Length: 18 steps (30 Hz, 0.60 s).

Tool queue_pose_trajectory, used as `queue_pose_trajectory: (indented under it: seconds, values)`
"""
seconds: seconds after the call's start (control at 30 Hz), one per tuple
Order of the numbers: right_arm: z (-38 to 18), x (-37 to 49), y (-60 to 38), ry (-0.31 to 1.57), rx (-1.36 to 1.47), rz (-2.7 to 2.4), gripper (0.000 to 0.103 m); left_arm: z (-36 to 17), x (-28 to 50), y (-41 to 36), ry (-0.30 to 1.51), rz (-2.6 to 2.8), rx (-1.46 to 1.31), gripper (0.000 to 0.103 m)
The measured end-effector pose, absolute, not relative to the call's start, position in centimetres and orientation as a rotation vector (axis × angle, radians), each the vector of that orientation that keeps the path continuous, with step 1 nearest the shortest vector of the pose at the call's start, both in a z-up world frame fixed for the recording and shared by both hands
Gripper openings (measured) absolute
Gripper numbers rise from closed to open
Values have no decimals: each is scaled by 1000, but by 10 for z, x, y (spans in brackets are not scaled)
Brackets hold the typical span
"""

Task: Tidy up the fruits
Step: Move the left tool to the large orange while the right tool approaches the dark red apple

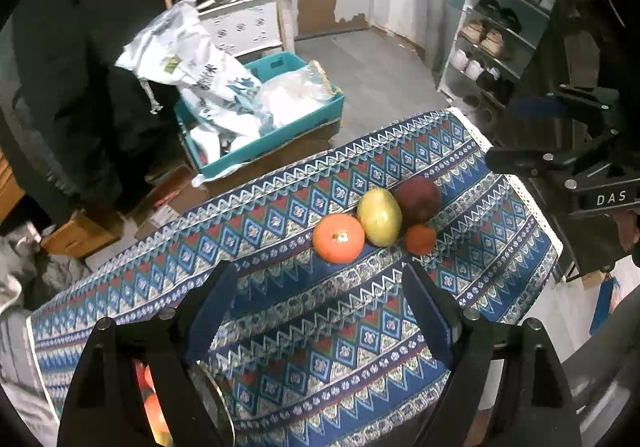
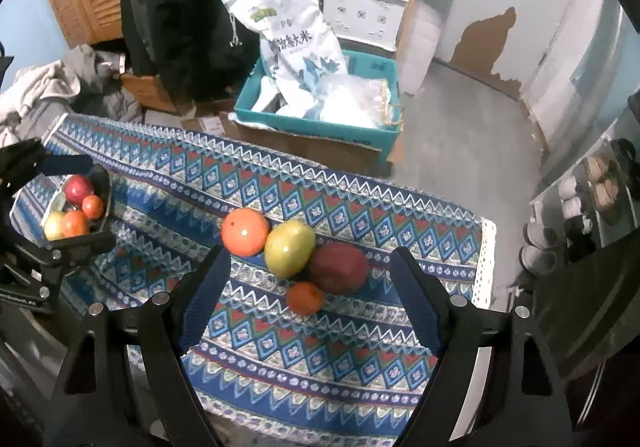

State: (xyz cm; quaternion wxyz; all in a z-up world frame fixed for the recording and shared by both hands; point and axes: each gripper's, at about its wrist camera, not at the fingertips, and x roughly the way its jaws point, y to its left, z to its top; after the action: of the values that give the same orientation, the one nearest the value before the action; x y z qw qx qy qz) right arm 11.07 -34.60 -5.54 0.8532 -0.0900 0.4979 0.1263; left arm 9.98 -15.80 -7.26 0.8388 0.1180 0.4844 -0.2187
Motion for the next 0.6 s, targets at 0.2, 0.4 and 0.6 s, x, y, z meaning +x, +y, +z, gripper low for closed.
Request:
queue_pose_trajectory:
  seconds: [0.2, 0.4, 0.6]
  values:
    - [-88, 138, -355, 1118, -220, 294, 82, -99, 128, -170, 1062, -518, 232, 86]
    - [-135, 160, -367, 1195, -221, 279, 82, -144, 154, -175, 1131, -501, 239, 86]
    - [-179, 172, -375, 1269, -243, 275, 82, -179, 168, -181, 1184, -519, 241, 86]
